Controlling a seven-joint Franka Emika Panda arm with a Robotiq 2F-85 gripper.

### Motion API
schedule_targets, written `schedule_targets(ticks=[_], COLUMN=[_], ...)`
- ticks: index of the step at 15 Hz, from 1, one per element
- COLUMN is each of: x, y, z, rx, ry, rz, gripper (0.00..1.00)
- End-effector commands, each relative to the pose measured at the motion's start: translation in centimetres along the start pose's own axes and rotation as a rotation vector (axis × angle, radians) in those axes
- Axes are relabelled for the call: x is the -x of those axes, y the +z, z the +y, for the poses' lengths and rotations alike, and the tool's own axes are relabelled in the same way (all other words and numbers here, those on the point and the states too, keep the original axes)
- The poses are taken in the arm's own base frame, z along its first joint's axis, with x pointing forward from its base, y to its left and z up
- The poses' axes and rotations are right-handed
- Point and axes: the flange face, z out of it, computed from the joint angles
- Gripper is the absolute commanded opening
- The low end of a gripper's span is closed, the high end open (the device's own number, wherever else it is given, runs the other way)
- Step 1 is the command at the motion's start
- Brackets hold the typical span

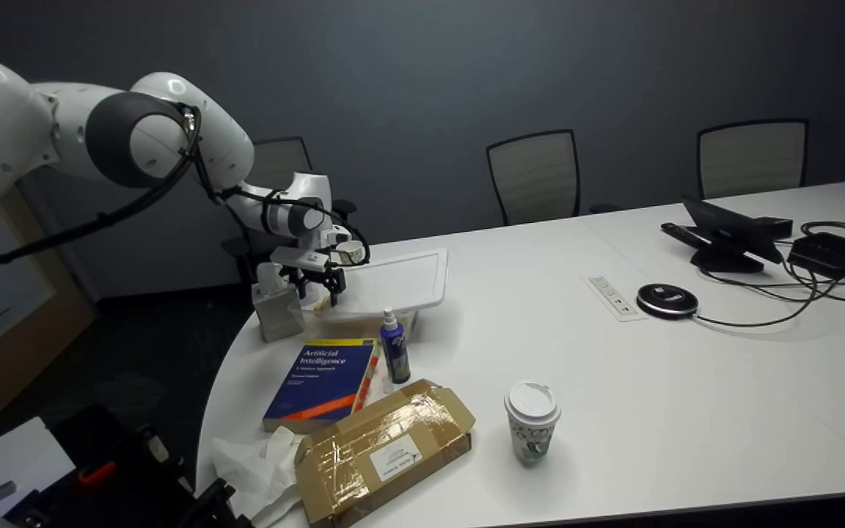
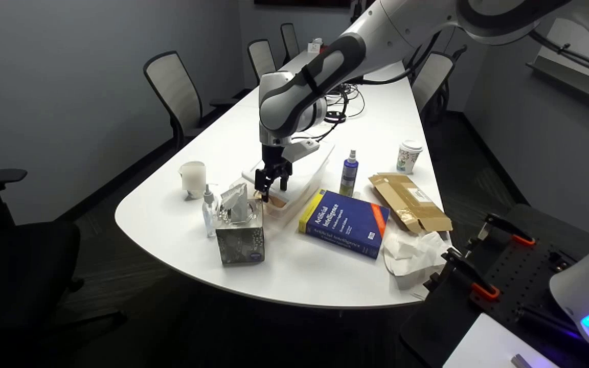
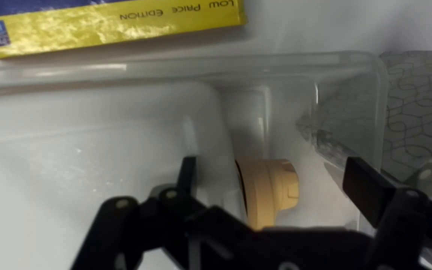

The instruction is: Cover the bowl

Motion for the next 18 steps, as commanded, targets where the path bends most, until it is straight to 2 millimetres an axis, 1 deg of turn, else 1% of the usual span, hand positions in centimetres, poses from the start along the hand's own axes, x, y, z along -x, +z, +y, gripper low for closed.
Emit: schedule_targets(ticks=[1, 8, 12, 18], x=[-0.5, -0.8, -1.0, -1.0], y=[-0.8, -2.1, -2.7, -2.9], z=[-1.4, -3.5, -4.0, -4.9], rx=[-0.038, -0.066, -0.077, -0.112], ry=[-0.045, -0.106, -0.114, -0.151], rz=[-0.008, 0.007, 0.015, 0.003], gripper=[1.0, 1.0, 1.0, 1.0])
